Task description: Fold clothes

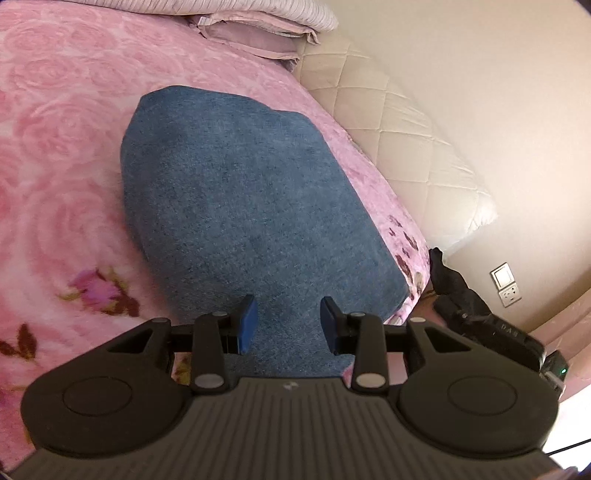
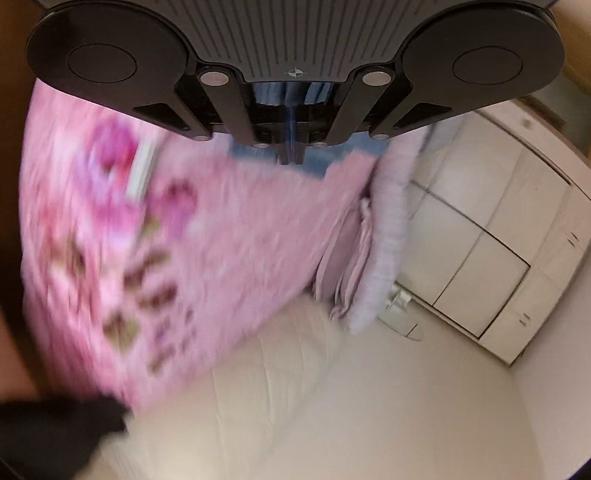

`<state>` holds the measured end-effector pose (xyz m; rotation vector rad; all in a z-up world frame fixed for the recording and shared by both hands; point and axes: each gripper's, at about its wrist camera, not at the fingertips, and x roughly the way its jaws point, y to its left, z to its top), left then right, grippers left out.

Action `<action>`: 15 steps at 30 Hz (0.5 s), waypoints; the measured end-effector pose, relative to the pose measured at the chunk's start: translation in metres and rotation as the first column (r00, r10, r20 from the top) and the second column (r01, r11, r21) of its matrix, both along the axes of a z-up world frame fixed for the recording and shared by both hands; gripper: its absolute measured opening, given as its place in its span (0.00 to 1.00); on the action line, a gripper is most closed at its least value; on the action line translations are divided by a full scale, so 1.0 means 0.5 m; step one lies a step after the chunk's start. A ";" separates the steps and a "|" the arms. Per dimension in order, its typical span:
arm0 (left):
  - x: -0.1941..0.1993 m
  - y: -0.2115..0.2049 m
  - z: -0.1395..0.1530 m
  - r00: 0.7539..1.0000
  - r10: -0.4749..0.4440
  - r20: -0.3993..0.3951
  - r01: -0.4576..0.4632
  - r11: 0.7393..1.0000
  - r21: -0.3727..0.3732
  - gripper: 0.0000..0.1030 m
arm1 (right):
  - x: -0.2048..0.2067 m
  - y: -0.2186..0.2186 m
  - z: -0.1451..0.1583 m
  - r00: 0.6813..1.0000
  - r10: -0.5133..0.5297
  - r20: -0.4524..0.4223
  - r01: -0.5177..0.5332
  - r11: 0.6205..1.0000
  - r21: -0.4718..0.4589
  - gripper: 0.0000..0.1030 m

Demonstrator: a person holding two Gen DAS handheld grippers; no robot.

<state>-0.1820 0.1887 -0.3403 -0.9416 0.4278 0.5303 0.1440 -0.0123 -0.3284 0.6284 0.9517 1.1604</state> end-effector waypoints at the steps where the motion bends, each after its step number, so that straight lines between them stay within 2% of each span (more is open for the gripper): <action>1: -0.006 0.000 -0.002 1.000 0.005 0.003 -0.005 1.000 -0.008 0.31 | -0.007 0.004 -0.012 0.999 0.036 -0.024 -0.035 0.999 0.024 0.24; 4: -0.024 0.003 -0.003 1.000 0.026 0.002 -0.026 0.999 -0.023 0.31 | -0.037 0.027 -0.039 0.993 0.095 -0.065 -0.093 0.995 0.028 0.29; 8: -0.030 0.012 0.000 0.999 0.038 -0.011 -0.038 0.999 -0.014 0.31 | -0.054 0.056 -0.041 0.994 0.109 0.025 -0.109 0.994 0.001 0.30; 11: -0.030 0.018 0.001 0.999 0.044 -0.020 -0.045 0.999 -0.008 0.31 | -0.063 0.069 -0.052 0.992 0.124 0.022 -0.123 0.992 -0.009 0.29; 12: -0.029 0.018 0.000 0.999 0.044 -0.022 -0.044 0.999 -0.008 0.31 | -0.066 0.074 -0.056 0.992 0.125 0.019 -0.124 0.992 -0.010 0.24; 13: -0.029 0.017 -0.001 0.999 0.043 -0.023 -0.043 0.999 -0.009 0.31 | -0.070 0.078 -0.060 0.992 0.126 0.016 -0.125 0.992 -0.011 0.05; 15: -0.026 0.016 -0.001 0.999 0.036 -0.022 -0.037 0.999 -0.010 0.31 | -0.085 0.072 -0.030 0.986 0.120 0.118 -0.122 0.992 0.009 0.04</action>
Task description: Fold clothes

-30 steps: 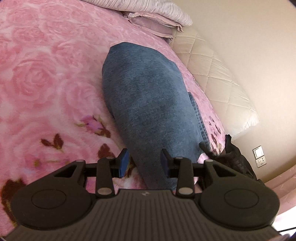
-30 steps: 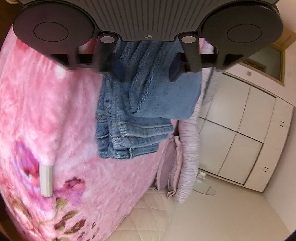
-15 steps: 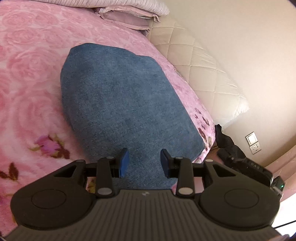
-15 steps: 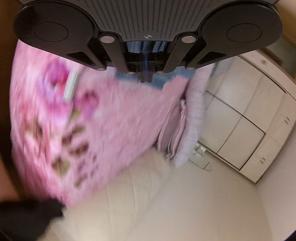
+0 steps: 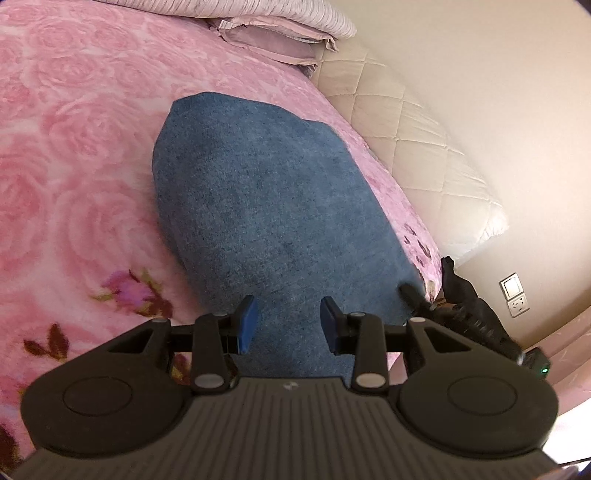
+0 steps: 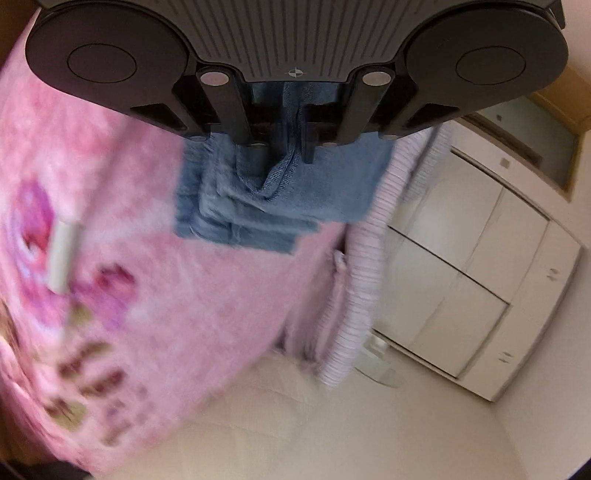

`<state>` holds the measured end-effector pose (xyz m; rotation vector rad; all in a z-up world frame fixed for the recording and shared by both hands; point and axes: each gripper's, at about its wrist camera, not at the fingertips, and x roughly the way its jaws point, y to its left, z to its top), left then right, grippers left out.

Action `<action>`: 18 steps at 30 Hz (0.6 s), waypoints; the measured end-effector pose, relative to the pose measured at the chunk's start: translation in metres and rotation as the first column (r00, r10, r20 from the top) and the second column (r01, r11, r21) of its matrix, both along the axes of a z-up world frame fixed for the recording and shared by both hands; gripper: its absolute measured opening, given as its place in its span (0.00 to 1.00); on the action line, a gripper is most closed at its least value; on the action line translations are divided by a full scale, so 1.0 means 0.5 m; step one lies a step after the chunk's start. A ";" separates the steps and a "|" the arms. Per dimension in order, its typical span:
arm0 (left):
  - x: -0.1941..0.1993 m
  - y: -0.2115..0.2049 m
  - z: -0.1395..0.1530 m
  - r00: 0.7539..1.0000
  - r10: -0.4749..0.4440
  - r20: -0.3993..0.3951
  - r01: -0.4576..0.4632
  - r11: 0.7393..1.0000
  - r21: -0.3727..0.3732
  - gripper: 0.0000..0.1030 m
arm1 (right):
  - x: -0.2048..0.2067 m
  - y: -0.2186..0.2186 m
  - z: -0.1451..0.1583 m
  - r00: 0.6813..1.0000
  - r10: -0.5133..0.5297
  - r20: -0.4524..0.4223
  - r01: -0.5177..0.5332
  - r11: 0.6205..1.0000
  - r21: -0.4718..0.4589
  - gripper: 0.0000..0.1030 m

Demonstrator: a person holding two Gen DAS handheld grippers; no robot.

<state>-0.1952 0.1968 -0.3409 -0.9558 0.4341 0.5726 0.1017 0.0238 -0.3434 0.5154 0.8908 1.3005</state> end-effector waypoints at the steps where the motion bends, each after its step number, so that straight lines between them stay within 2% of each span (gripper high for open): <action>1: 0.000 -0.001 0.002 1.000 -0.004 0.000 0.004 1.000 0.002 0.31 | -0.009 -0.005 0.020 0.998 -0.003 0.061 0.001 1.000 0.021 0.04; 4: 0.003 0.002 0.010 1.000 -0.012 0.005 0.012 1.000 0.019 0.31 | -0.036 -0.023 0.082 0.973 -0.036 0.229 0.023 0.998 0.060 0.04; 7: 0.012 0.008 0.015 1.000 -0.023 0.015 0.022 0.999 0.030 0.31 | -0.028 -0.038 0.106 0.956 -0.101 0.275 0.090 0.994 0.055 0.04; 10: 0.028 0.011 0.007 0.999 -0.036 -0.002 0.036 0.999 0.027 0.31 | 0.012 -0.014 0.054 0.968 -0.116 0.224 0.136 0.988 -0.078 0.04; 12: 0.035 0.012 -0.003 0.999 -0.043 -0.018 0.044 0.999 0.018 0.31 | 0.047 0.013 -0.012 0.979 -0.119 0.164 0.149 0.972 -0.183 0.04; 15: 0.027 0.011 -0.015 0.999 -0.040 -0.029 0.040 0.999 -0.001 0.32 | 0.064 0.011 -0.052 0.977 -0.173 0.126 0.194 0.963 -0.189 0.04; 18: 0.007 0.012 -0.022 0.999 -0.006 -0.046 0.006 1.000 -0.011 0.32 | 0.079 -0.004 -0.053 0.983 -0.184 -0.018 0.179 0.969 -0.171 0.07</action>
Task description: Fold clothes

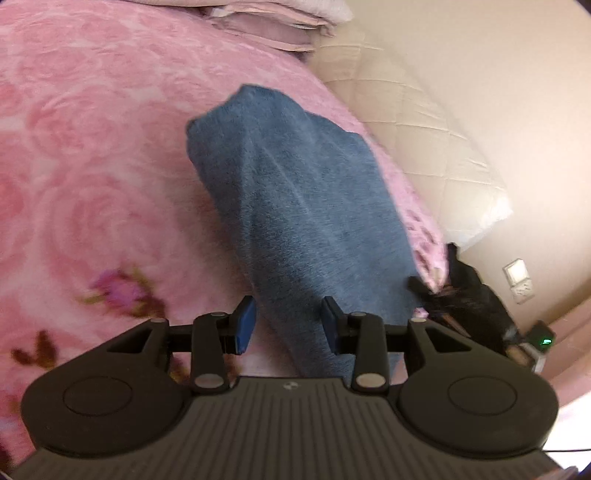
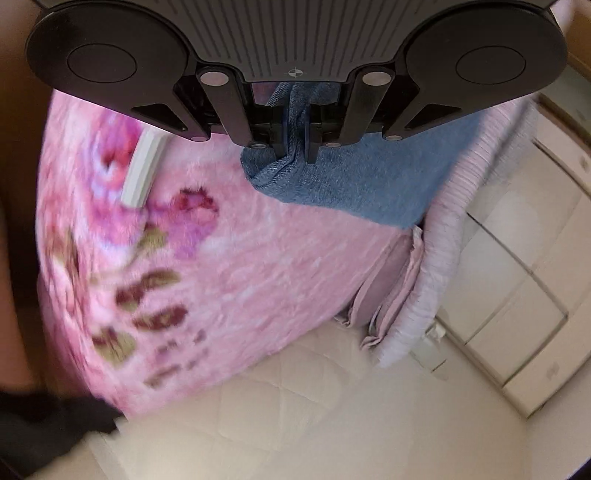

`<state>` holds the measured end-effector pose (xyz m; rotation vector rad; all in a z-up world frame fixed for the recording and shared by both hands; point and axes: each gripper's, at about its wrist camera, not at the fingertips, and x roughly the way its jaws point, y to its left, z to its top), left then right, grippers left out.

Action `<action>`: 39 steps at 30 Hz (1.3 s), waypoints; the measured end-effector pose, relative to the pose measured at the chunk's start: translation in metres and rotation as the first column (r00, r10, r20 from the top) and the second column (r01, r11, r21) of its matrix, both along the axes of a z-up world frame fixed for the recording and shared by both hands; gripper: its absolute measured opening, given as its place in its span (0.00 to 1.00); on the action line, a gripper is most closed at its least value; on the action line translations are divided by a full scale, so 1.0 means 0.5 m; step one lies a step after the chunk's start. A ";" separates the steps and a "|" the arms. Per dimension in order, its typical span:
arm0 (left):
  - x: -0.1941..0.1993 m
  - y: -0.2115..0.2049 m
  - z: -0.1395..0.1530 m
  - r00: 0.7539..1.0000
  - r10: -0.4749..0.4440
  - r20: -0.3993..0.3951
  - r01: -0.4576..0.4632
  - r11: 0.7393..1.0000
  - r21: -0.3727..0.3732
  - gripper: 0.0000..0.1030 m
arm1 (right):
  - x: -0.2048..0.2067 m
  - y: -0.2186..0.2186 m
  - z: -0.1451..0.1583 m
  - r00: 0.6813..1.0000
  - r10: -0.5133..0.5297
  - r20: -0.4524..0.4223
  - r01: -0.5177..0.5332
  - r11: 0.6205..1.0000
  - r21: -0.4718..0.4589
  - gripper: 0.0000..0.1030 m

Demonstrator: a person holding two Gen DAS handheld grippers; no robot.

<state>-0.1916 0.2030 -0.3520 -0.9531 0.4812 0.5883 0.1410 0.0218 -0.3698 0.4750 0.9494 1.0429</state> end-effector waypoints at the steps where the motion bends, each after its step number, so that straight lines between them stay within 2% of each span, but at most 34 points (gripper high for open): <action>1: -0.008 0.000 -0.002 1.000 0.010 0.008 -0.010 1.000 -0.006 0.32 | 0.007 -0.014 0.002 0.998 0.001 -0.064 0.000 1.000 0.024 0.10; 2: -0.014 0.001 -0.003 1.000 0.017 0.016 -0.017 1.000 -0.013 0.32 | 0.014 -0.028 0.003 0.992 0.004 -0.127 0.002 0.999 0.048 0.15; 4: -0.024 0.002 -0.006 0.999 0.030 0.026 -0.029 0.999 -0.026 0.32 | 0.009 -0.065 0.010 0.982 -0.018 -0.189 0.032 0.997 0.074 0.43; 6: -0.029 0.003 -0.010 0.999 0.041 0.034 -0.040 0.998 -0.038 0.32 | -0.008 -0.096 0.009 0.974 -0.010 -0.225 0.032 0.995 0.093 0.65; 7: -0.030 0.005 -0.013 0.998 0.050 0.042 -0.048 0.998 -0.051 0.32 | -0.021 -0.106 0.003 0.967 0.013 -0.253 0.013 0.995 0.100 0.67; 10: -0.034 0.012 -0.025 0.994 0.085 0.070 -0.078 0.992 -0.100 0.33 | -0.071 -0.111 -0.035 0.923 0.107 -0.369 -0.068 0.991 0.118 0.68; 11: -0.036 0.016 -0.029 0.992 0.098 0.081 -0.088 0.989 -0.119 0.33 | -0.089 -0.102 -0.047 0.914 0.131 -0.384 -0.098 0.990 0.104 0.68; 13: -0.038 0.023 -0.035 0.987 0.125 0.106 -0.107 0.982 -0.157 0.33 | -0.119 -0.079 -0.066 0.907 0.161 -0.390 -0.147 0.987 0.065 0.68; 15: -0.044 0.029 -0.041 0.980 0.152 0.129 -0.126 0.974 -0.189 0.33 | -0.133 -0.059 -0.078 0.915 0.160 -0.370 -0.147 0.987 0.063 0.68; 16: -0.047 0.032 -0.043 0.977 0.165 0.136 -0.136 0.971 -0.199 0.33 | -0.135 -0.050 -0.081 0.920 0.154 -0.360 -0.142 0.988 0.061 0.64; 17: -0.049 0.035 -0.044 0.974 0.178 0.143 -0.146 0.967 -0.207 0.33 | -0.131 -0.040 -0.080 0.923 0.153 -0.353 -0.144 0.988 0.051 0.51; 18: -0.050 0.037 -0.045 0.972 0.186 0.146 -0.153 0.965 -0.213 0.33 | -0.125 -0.030 -0.078 0.925 0.155 -0.346 -0.152 0.988 0.036 0.31; 19: -0.048 0.037 -0.044 0.972 0.186 0.144 -0.153 0.965 -0.214 0.32 | -0.115 -0.024 -0.078 0.919 0.162 -0.359 -0.160 0.986 0.034 0.27; 21: -0.037 0.034 -0.042 0.977 0.157 0.145 -0.126 0.971 -0.204 0.32 | -0.089 -0.019 -0.081 0.895 0.180 -0.408 -0.177 0.983 0.044 0.24; 23: -0.020 0.023 -0.038 0.983 0.114 0.143 -0.085 0.978 -0.192 0.32 | -0.057 -0.020 -0.080 0.892 0.187 -0.412 -0.185 0.982 0.045 0.23; 25: 0.001 0.009 -0.037 0.987 0.072 0.143 -0.045 0.982 -0.185 0.32 | -0.020 -0.025 -0.069 0.906 0.182 -0.382 -0.184 0.982 0.033 0.23; 28: 0.036 -0.015 -0.039 0.988 0.001 0.157 0.029 0.982 -0.188 0.32 | 0.053 -0.026 -0.041 0.954 0.149 -0.261 -0.155 0.988 -0.002 0.23; 30: 0.057 -0.035 -0.039 0.985 -0.052 0.163 0.082 0.980 -0.179 0.32 | 0.114 -0.014 -0.030 0.970 0.145 -0.198 -0.152 0.988 -0.022 0.24; 32: 0.068 -0.053 -0.038 0.985 -0.090 0.150 0.114 0.981 -0.158 0.32 | 0.148 -0.012 -0.027 0.964 0.158 -0.212 -0.171 0.984 -0.044 0.27; 33: 0.067 -0.060 -0.036 0.985 -0.097 0.139 0.117 0.983 -0.143 0.32 | 0.156 -0.010 -0.025 0.959 0.163 -0.232 -0.181 0.982 -0.057 0.28; 34: 0.059 -0.066 -0.035 0.986 -0.092 0.136 0.110 0.985 -0.132 0.32 | 0.155 -0.013 -0.021 0.957 0.167 -0.237 -0.185 0.981 -0.056 0.34; 36: 0.034 -0.073 -0.034 0.989 -0.063 0.136 0.080 0.989 -0.125 0.32 | 0.126 -0.034 -0.009 0.972 0.148 -0.184 -0.161 0.985 -0.059 0.39; 39: -0.018 -0.064 -0.041 0.987 0.036 0.155 -0.012 0.988 -0.155 0.33 | 0.080 -0.091 0.000 0.991 0.051 -0.127 -0.057 0.997 -0.045 0.43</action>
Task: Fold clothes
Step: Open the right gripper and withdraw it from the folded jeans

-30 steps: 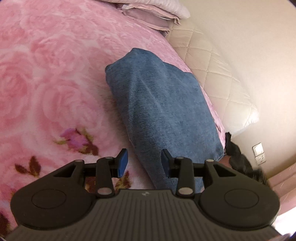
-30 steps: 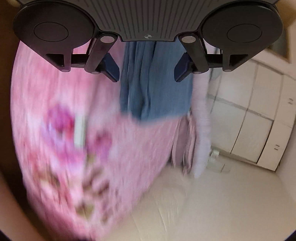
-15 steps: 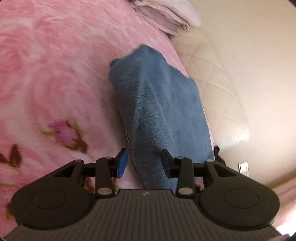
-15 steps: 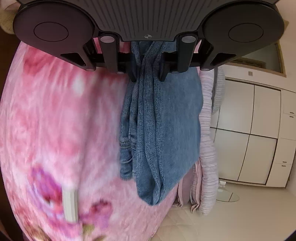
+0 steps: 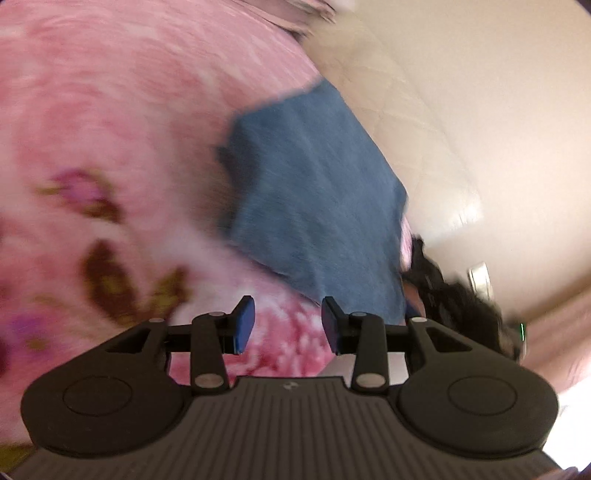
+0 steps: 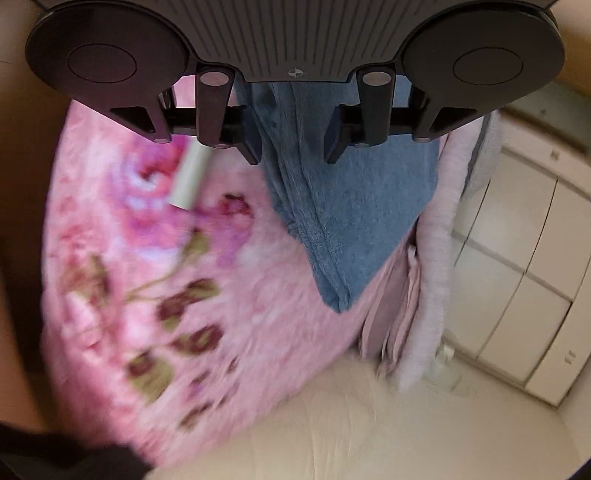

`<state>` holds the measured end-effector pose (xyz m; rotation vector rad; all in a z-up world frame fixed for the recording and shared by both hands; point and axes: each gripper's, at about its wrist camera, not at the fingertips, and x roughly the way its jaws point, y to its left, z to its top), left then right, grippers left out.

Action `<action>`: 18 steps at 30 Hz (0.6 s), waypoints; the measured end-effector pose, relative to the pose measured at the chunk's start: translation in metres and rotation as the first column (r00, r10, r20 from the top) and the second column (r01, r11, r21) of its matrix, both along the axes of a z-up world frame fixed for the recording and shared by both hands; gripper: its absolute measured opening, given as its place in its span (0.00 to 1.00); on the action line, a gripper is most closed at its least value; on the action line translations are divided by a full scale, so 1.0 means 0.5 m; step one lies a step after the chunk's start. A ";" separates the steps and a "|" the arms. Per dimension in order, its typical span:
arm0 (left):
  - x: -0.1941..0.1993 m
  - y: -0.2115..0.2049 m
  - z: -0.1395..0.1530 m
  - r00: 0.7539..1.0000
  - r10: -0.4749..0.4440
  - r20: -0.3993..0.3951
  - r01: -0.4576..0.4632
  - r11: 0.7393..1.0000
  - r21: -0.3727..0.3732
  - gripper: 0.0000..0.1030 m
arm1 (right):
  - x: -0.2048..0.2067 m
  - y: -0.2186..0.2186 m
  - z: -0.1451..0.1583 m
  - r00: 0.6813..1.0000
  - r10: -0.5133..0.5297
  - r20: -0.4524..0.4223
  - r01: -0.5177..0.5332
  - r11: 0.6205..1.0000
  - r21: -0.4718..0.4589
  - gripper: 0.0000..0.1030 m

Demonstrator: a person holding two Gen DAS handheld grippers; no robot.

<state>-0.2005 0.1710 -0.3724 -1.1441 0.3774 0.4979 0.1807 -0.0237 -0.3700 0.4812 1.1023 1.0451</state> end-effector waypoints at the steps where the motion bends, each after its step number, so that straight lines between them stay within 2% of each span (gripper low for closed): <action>1: -0.016 0.007 -0.004 0.999 0.039 0.013 -0.039 0.999 -0.019 0.33 | -0.017 -0.024 -0.007 0.999 -0.039 -0.016 0.039 0.999 0.000 0.44; 3: -0.036 0.022 -0.016 0.993 0.110 0.047 -0.107 0.992 -0.069 0.33 | -0.048 -0.048 -0.023 0.994 -0.075 -0.074 0.075 0.997 0.003 0.46; 6: -0.037 0.051 -0.043 0.975 0.192 0.108 -0.173 0.971 -0.168 0.34 | -0.070 -0.046 -0.039 0.988 -0.063 -0.138 0.065 0.998 0.010 0.47; 9: -0.030 0.075 -0.069 0.954 0.261 0.151 -0.218 0.943 -0.251 0.35 | -0.089 -0.041 -0.046 0.987 -0.050 -0.152 0.053 0.998 0.019 0.47; 11: -0.021 0.085 -0.081 0.946 0.273 0.172 -0.223 0.938 -0.266 0.30 | -0.089 -0.037 -0.048 0.986 -0.069 -0.151 0.076 0.996 0.041 0.45; 12: -0.017 0.090 -0.081 0.949 0.267 0.166 -0.221 0.942 -0.252 0.25 | -0.085 -0.031 -0.047 0.988 -0.071 -0.140 0.076 0.997 0.033 0.34; 13: -0.011 0.091 -0.075 0.959 0.242 0.147 -0.212 0.957 -0.197 0.19 | -0.081 -0.025 -0.044 0.990 -0.068 -0.124 0.071 0.997 0.019 0.31; 14: -0.003 0.091 -0.067 0.970 0.212 0.123 -0.196 0.972 -0.128 0.15 | -0.078 -0.019 -0.042 0.992 -0.064 -0.109 0.065 0.998 0.006 0.29; 16: 0.010 0.090 -0.056 0.987 0.146 0.070 -0.146 0.989 0.003 0.14 | -0.070 -0.010 -0.040 0.994 -0.056 -0.092 0.056 0.998 -0.012 0.26; 18: 0.019 0.095 -0.058 0.993 0.108 0.047 -0.110 0.992 0.054 0.14 | -0.061 -0.009 -0.047 0.994 -0.047 -0.102 0.046 0.999 -0.008 0.25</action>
